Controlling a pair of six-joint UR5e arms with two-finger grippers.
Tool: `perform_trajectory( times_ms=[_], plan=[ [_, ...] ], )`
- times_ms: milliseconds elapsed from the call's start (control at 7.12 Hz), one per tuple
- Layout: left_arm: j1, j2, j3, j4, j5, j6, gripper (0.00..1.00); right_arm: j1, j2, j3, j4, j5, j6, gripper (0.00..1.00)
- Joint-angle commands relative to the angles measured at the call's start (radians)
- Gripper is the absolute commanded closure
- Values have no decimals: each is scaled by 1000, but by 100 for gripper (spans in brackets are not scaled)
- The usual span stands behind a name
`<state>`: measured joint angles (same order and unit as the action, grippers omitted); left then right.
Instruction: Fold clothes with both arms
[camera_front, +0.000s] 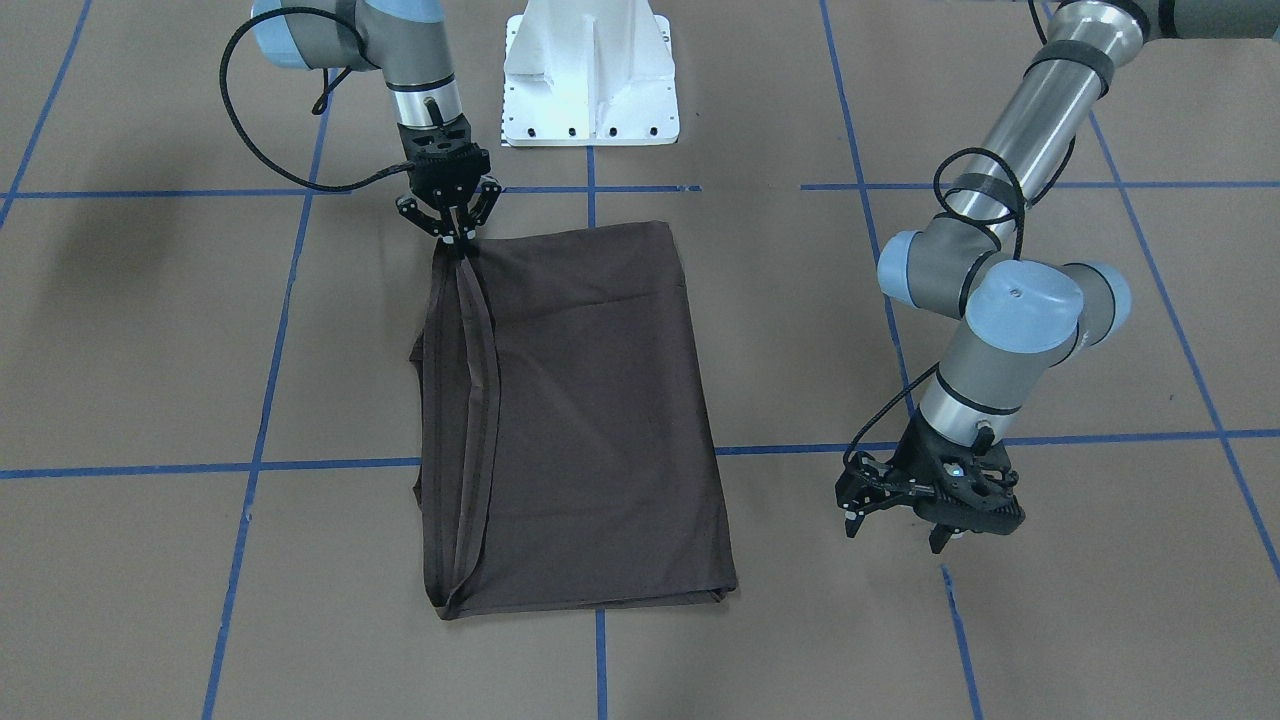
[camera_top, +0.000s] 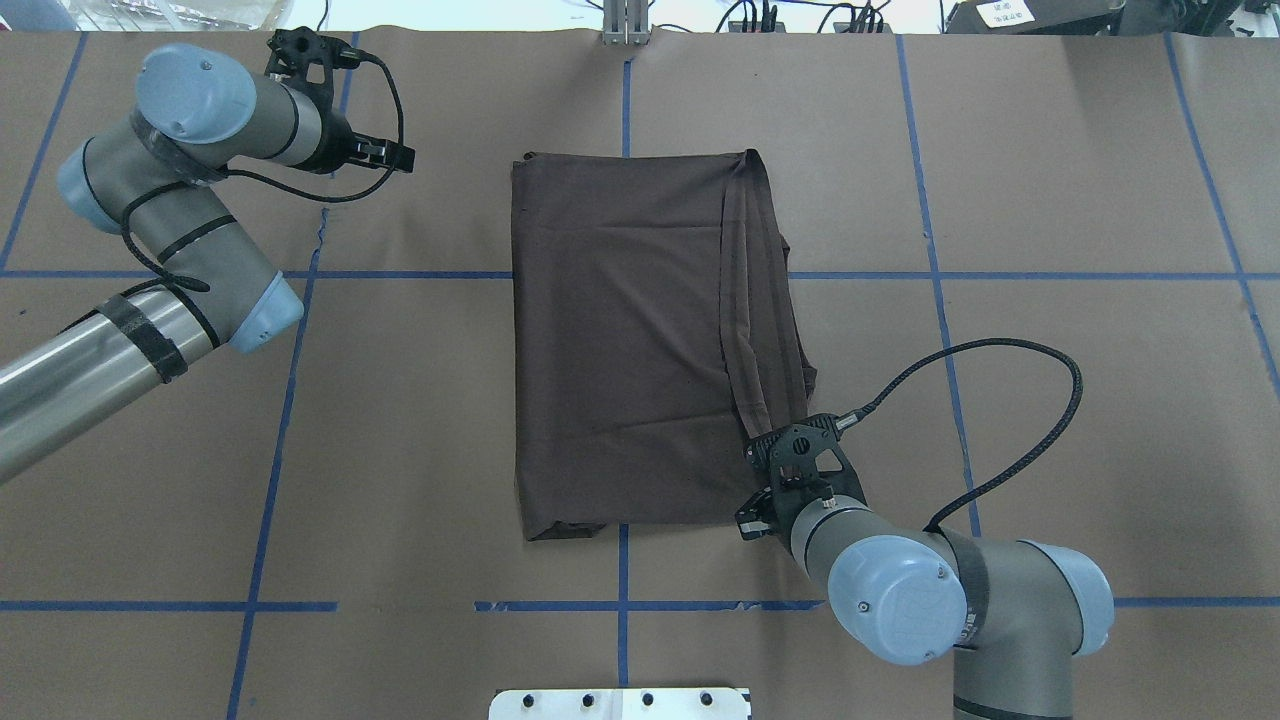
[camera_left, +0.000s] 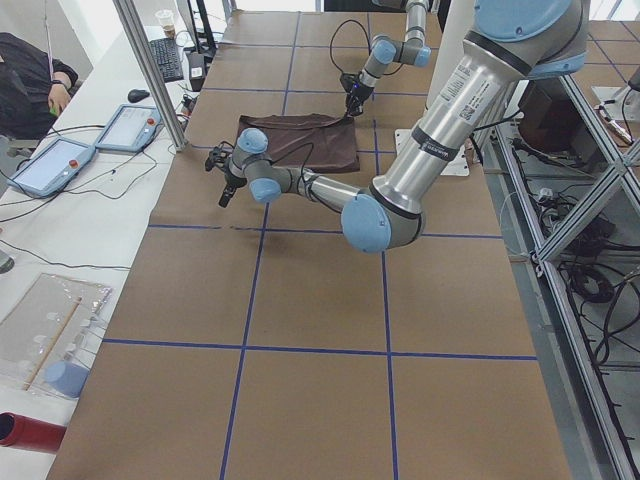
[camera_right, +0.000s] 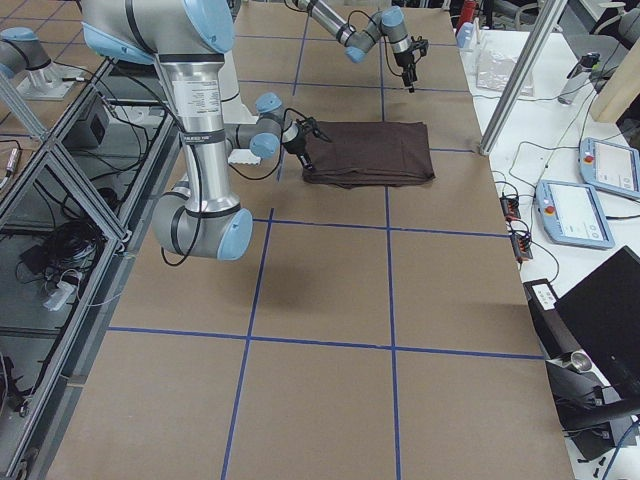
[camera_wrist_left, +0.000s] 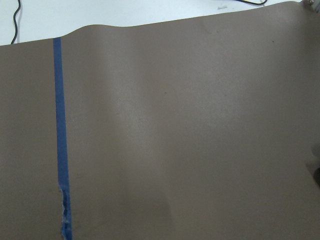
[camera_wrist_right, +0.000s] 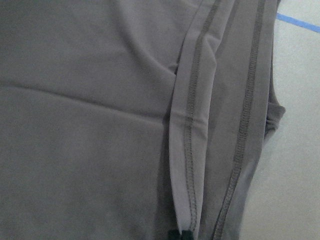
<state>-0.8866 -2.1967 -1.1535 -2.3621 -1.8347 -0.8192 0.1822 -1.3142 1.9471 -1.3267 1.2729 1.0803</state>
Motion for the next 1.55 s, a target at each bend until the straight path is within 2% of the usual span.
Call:
perform_trajectory(
  times_ms=[0,422,562,984,1124,1265,1405],
  plan=[
    [0,0,0,0,0,0,0,8,1,1,3,-1,0,95],
    [8,2,0,-2,2,0,0,17,-34,13,7,2,27,98],
    [8,2,0,-2,2,0,0,17,-69,39,8,3,100,98],
    [11,2,0,-2,2,-2,0,-3,-103,41,9,-1,280,89],
    [12,0,0,-2,2,-2,0,-4,-105,36,9,-1,280,23],
    [12,0,-2,-2,2,-2,0,-4,-103,44,9,8,280,0],
    [14,-2,-3,0,2,0,0,0,-100,84,11,29,265,0]
  ],
)
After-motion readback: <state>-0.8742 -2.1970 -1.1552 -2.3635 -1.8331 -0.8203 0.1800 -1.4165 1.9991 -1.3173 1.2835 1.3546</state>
